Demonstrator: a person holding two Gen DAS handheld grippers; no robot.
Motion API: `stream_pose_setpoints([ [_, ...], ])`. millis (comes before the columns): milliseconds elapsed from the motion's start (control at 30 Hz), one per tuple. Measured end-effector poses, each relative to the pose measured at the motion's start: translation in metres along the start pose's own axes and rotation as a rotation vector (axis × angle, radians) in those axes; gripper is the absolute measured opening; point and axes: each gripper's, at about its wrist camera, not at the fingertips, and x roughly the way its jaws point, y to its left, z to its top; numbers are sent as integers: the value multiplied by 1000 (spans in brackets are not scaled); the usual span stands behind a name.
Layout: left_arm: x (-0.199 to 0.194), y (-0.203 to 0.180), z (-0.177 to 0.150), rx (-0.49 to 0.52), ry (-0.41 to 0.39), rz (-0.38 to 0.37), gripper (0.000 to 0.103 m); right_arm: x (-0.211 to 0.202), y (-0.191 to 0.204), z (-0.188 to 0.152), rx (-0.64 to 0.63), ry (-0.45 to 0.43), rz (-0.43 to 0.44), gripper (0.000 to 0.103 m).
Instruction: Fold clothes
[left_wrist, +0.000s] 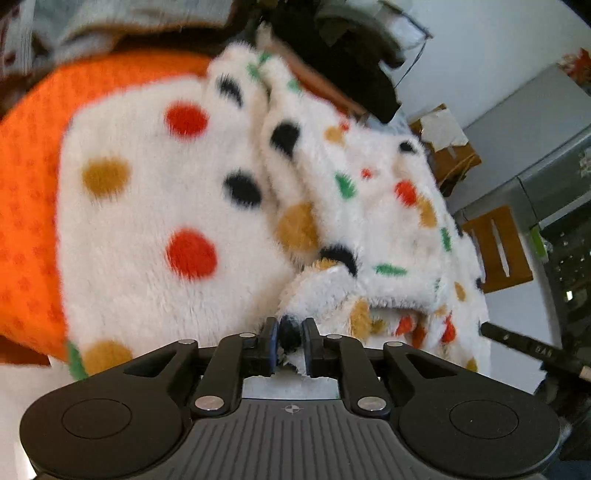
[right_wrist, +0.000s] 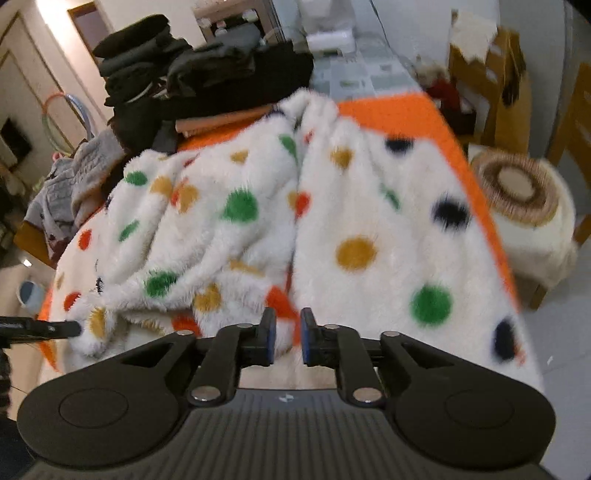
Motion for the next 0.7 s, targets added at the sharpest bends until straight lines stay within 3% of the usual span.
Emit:
stream_pose_setpoints([
  [67,-10,-8,9,33,-53,-6,31,-9,7,14,-44,-44,18,31],
  [267,4,-26,45,24,-130,-49,31,7,33,60,-189,-88,139,38],
  [367,27,-29,59,-3,-128,-53,31,34,52,80,-278,-72,197,45],
  [700,69,-13,68,-126,-73,-10,30,117,87,109,-458,16,258,47],
])
